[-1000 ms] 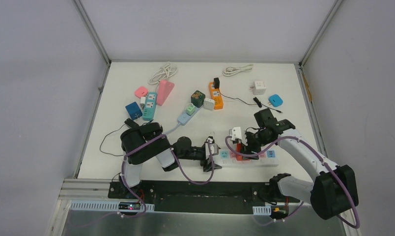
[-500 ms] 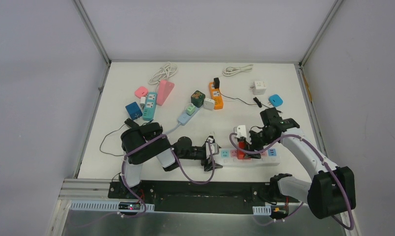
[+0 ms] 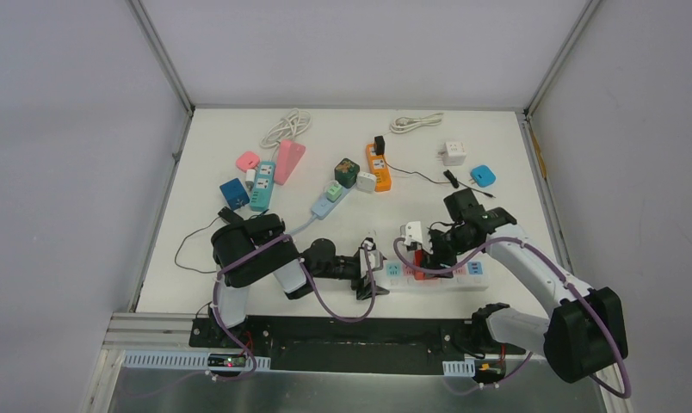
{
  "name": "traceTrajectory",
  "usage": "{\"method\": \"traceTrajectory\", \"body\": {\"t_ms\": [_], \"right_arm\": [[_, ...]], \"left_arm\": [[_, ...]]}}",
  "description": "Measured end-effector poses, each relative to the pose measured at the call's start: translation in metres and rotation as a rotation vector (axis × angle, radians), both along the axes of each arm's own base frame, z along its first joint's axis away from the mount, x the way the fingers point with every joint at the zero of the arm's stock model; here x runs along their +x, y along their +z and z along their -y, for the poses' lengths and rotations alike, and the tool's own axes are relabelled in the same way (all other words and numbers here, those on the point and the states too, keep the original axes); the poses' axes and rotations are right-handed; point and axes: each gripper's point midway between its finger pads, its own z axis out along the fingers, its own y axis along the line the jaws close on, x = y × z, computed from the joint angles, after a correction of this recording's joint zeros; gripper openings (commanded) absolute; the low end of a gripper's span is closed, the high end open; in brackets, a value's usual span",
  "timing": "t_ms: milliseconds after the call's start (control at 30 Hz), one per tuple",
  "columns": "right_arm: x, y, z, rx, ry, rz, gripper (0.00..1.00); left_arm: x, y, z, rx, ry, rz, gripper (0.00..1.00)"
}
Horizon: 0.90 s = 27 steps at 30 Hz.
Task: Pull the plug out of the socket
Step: Remove the plug from the socket.
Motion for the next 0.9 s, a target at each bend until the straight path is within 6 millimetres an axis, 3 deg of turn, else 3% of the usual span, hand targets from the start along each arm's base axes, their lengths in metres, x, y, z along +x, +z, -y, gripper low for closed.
{"method": "traceTrajectory", "body": {"t_ms": [467,900], "right_arm": [[0.0036,0.0041,0.0066,0.038,-0.024,-0.012,0.00],[-0.0004,0.0006,0.0008,0.006,0.027,0.004,0.00]], "left_arm": [[0.0001,0.0001,0.0001,0.000,0.001,0.001,0.00],[0.0000,-0.0005,0.0001,0.002,0.001,-0.002,0.00]]}}
